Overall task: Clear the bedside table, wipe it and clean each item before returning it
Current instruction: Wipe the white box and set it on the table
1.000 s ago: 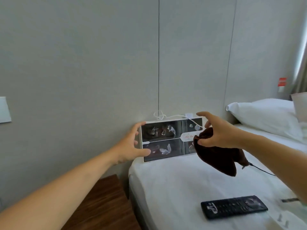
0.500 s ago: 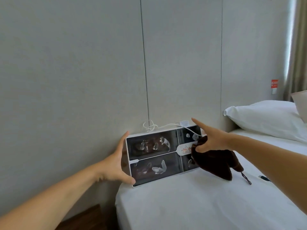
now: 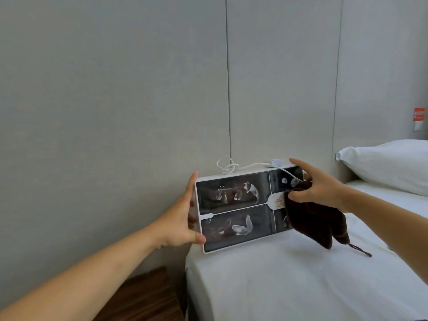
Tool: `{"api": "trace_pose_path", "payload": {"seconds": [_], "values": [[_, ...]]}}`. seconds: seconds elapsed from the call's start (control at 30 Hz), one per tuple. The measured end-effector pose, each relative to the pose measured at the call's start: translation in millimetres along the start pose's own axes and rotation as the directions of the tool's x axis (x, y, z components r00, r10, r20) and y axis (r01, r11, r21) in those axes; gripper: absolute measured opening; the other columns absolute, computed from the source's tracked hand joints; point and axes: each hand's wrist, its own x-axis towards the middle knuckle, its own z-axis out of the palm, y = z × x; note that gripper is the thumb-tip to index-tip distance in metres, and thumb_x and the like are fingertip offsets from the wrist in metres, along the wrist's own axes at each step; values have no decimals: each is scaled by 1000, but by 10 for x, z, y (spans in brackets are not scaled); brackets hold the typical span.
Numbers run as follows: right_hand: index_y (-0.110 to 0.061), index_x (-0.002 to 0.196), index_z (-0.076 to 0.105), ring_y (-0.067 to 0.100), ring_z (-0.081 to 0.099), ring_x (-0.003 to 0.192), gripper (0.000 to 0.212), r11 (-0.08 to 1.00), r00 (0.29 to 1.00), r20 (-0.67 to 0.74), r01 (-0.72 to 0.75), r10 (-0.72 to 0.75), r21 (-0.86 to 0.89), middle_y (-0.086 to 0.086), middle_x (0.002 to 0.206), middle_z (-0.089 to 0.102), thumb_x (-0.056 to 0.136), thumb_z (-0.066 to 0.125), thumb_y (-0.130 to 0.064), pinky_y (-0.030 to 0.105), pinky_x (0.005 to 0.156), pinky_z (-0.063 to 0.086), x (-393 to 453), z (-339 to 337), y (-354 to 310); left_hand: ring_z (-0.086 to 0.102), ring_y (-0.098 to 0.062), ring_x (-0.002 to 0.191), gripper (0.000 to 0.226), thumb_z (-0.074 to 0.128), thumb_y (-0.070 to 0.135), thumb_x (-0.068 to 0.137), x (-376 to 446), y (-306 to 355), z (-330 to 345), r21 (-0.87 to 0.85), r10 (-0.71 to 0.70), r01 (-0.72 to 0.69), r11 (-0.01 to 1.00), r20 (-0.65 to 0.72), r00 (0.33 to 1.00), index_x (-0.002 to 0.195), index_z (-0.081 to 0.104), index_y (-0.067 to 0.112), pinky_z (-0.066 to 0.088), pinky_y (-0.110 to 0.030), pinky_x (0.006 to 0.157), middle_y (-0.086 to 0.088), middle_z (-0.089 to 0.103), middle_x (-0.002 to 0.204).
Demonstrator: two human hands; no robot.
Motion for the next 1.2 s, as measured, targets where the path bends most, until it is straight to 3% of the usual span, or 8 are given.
{"api": "trace_pose_path", "payload": {"seconds": [0.17, 0.37, 0.43, 0.57, 0.63, 0.73, 0.8, 1.2], "values": [[-51, 153, 34, 17, 72, 92, 98, 993, 993, 49, 102, -105, 66, 2, 110, 71, 77, 88, -22, 29, 85, 55, -322, 96, -531, 68, -29, 96, 154, 95, 2, 65, -723, 342, -489, 123, -16, 29, 992, -103, 995, 140, -17, 78, 60, -35, 88, 8, 45, 131], [-41, 154, 37, 5, 73, 86, 94, 961, 962, 177, 165, -206, 224, -1, 107, 73, 80, 86, -11, 19, 79, 52, -860, 670, -1363, 66, -5, 95, 155, 97, 6, 63, -2088, 695, -1006, 198, -134, 171, 965, -189, 973, 143, -18, 75, 53, -19, 83, 9, 45, 132], [-38, 154, 39, 6, 73, 88, 92, 942, 944, 235, 159, -233, 294, 0, 111, 73, 81, 84, -6, 18, 79, 53, -1056, 972, -1594, 65, -3, 99, 156, 98, 8, 63, -2616, 823, -1090, 214, -200, 252, 944, -237, 951, 142, -18, 75, 54, -23, 89, 8, 46, 136], [-46, 150, 40, 18, 73, 104, 92, 910, 899, 326, 156, -291, 383, 1, 122, 71, 80, 86, -6, 33, 97, 55, -1367, 1593, -1934, 60, -25, 124, 154, 99, 15, 63, -3552, 1022, -1038, 228, -337, 430, 874, -353, 873, 141, -18, 76, 53, -48, 105, 1, 39, 155], [-42, 151, 40, 17, 73, 105, 91, 903, 888, 347, 147, -300, 404, 0, 122, 71, 81, 84, -3, 31, 97, 55, -1468, 1799, -2036, 61, -20, 122, 153, 100, 20, 63, -3852, 1053, -952, 216, -372, 472, 855, -380, 847, 141, -19, 76, 50, -49, 107, 6, 39, 154], [-39, 150, 41, 19, 72, 108, 87, 883, 880, 366, 114, -302, 455, 0, 123, 70, 84, 80, 2, 30, 93, 57, -1544, 1934, -2064, 63, -20, 106, 150, 99, 28, 64, -4045, 1117, -819, 236, -393, 513, 826, -412, 822, 139, -21, 77, 54, -48, 100, 7, 41, 136], [-40, 149, 42, 19, 72, 108, 86, 879, 878, 375, 100, -299, 467, -2, 122, 71, 84, 80, 2, 33, 94, 58, -1550, 1921, -2055, 61, -18, 107, 149, 99, 32, 65, -4067, 1189, -727, 249, -393, 522, 816, -425, 816, 139, -22, 77, 53, -46, 102, 8, 39, 130], [-38, 146, 45, 17, 72, 109, 84, 866, 838, 453, 44, -303, 498, 4, 129, 68, 83, 79, 7, 29, 91, 59, -1740, 2052, -1846, 50, -17, 128, 147, 98, 40, 63, -4273, 1225, -409, 246, -467, 603, 759, -440, 767, 138, -22, 77, 47, -43, 109, 10, 36, 143]]}}
